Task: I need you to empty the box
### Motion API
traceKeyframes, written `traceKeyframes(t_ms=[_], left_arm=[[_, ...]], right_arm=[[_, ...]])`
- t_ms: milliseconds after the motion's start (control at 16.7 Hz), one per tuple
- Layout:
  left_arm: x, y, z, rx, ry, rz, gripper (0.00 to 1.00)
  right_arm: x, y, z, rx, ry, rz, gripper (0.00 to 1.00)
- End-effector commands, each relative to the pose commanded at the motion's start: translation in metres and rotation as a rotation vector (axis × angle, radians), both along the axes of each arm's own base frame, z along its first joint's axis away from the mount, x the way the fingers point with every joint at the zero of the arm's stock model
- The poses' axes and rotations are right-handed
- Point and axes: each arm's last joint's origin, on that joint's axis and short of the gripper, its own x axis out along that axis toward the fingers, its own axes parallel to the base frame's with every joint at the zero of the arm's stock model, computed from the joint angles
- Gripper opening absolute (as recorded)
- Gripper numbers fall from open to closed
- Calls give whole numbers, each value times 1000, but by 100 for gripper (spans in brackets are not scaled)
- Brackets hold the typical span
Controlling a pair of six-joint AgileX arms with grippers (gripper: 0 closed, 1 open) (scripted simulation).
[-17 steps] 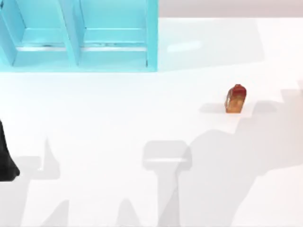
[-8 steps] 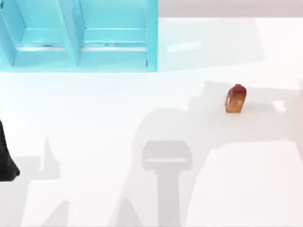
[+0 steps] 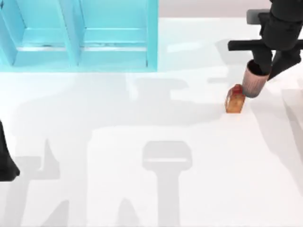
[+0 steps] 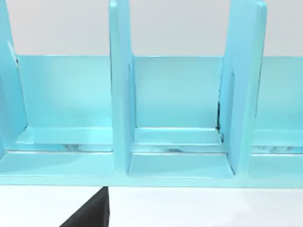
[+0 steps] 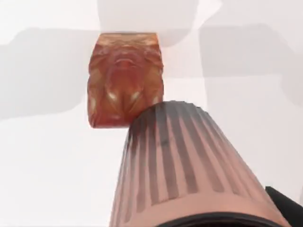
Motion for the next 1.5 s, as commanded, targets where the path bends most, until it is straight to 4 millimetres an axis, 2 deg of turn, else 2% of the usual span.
traceKeyframes(t_ms=[120,240,420,780,1140,1380,1500], left_arm=[[0,0,0,0,0,0,100],[0,0,0,0,0,0,100],[0,0,0,0,0,0,100],[0,0,0,0,0,0,100],[0,0,0,0,0,0,100],[0,0,0,0,0,0,100],[0,0,0,0,0,0,100]], right_arm=[[-10,52,-10,-7,-3,0,0],[-24,94,-19,-13,-7,0,0],[-39,131,-27,-18,-11,1,0],[-41,135,-29,-17,-8,-3,0],[-41,139,-69,-17,-13,0,0],[-42,139,-73,-18,-12,1,0],[-42,139,-73,-18,-12,1,15]])
